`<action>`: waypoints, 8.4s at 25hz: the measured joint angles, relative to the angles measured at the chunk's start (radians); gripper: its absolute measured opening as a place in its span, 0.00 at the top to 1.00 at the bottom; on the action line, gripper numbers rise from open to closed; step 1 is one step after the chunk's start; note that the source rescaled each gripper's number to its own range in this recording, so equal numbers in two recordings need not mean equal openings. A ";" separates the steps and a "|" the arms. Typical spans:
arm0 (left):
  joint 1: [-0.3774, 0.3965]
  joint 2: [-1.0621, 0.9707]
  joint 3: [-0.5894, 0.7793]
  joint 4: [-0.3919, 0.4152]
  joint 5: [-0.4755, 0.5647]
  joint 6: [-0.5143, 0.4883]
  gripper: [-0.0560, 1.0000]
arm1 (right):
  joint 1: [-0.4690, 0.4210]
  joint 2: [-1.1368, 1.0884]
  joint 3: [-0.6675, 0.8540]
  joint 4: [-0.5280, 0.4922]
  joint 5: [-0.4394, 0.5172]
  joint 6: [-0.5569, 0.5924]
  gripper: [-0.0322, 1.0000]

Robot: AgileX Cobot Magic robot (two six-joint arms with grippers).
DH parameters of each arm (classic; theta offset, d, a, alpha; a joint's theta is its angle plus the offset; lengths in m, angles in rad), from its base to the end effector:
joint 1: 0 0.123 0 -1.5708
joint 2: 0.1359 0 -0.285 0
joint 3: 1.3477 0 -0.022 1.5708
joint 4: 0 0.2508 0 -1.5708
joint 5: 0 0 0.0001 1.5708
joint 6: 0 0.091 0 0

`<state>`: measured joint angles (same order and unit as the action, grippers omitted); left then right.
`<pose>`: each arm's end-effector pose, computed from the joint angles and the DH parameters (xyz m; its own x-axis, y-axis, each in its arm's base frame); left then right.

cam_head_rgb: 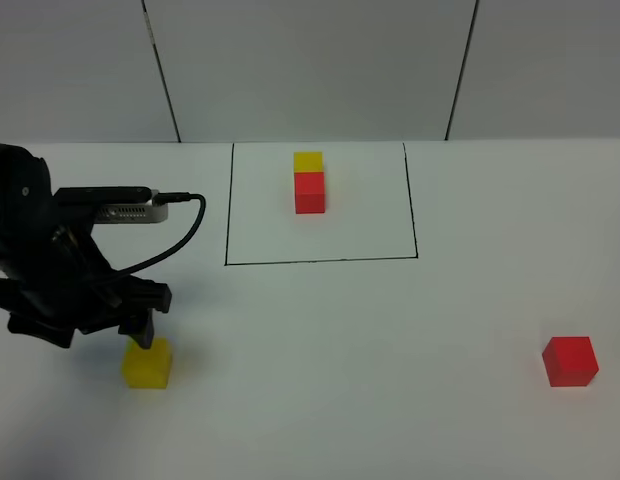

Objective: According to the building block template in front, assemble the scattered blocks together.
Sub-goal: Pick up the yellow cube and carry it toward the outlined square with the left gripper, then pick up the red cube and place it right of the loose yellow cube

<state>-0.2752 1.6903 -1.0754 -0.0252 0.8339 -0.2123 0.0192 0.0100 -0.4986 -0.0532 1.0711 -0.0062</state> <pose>0.3061 -0.0882 0.2025 -0.9793 0.0404 -0.1982 0.0543 0.9964 -0.0650 -0.0036 -0.0043 0.2762 -0.4751 -0.0408 -0.8790 0.0068 0.9987 -0.0501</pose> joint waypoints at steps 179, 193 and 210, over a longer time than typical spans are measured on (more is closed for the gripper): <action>0.219 -0.056 -0.417 0.085 0.024 0.554 0.08 | 0.000 0.000 0.000 0.000 0.000 0.000 0.63; 0.253 -0.817 0.160 0.069 0.066 0.356 0.08 | 0.000 0.000 0.000 0.000 0.000 0.000 0.63; 0.253 -1.604 0.521 -0.044 0.175 0.351 0.09 | 0.000 0.000 0.000 0.000 0.000 0.000 0.63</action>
<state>-0.0226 0.0865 -0.5544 -0.0695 1.0094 0.1388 0.0192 0.0100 -0.4986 -0.0532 1.0711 -0.0062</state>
